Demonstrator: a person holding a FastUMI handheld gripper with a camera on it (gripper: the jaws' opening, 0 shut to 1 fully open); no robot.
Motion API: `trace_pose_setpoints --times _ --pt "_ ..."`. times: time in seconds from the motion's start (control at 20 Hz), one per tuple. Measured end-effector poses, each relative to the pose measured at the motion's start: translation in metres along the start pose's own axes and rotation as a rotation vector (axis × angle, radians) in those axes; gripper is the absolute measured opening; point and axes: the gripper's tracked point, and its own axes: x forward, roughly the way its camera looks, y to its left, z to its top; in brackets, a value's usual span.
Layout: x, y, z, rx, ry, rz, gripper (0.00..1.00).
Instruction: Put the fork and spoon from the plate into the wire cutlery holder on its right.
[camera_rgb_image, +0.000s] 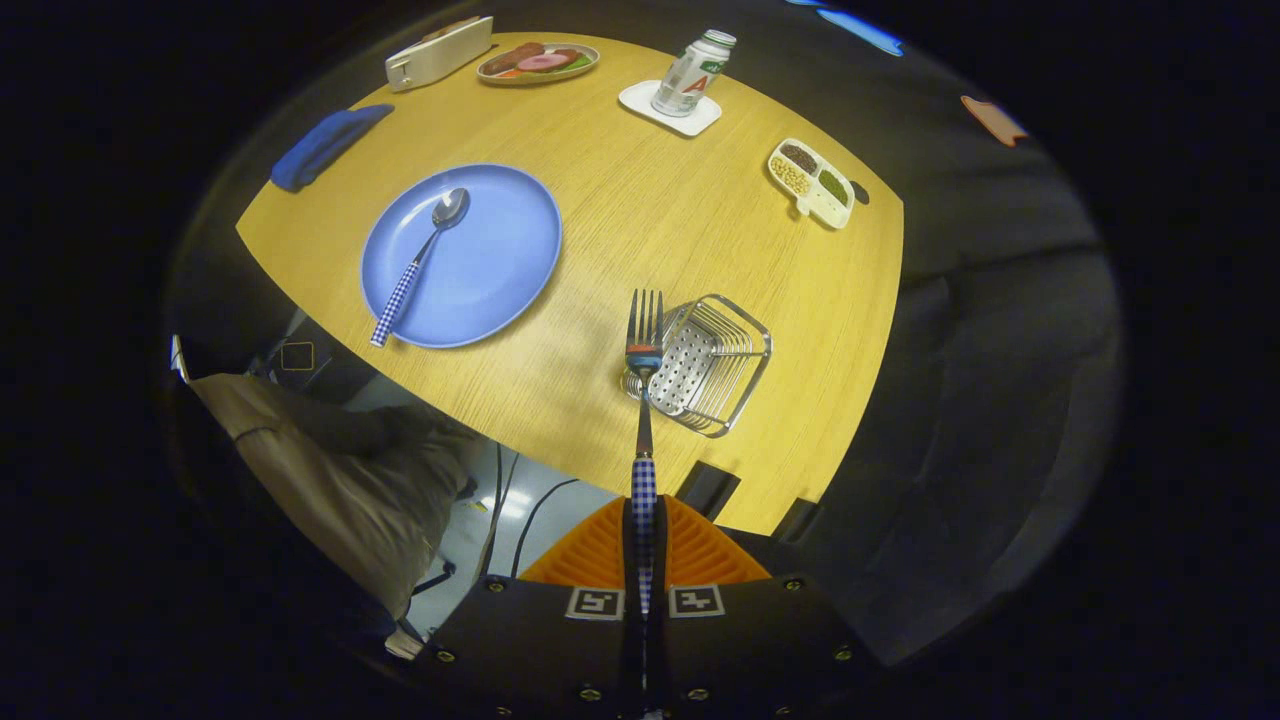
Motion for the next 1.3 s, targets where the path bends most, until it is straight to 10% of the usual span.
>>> trace_pose_setpoints --times 1.3 --pt "0.041 -0.046 0.012 0.056 0.312 0.143 0.02"
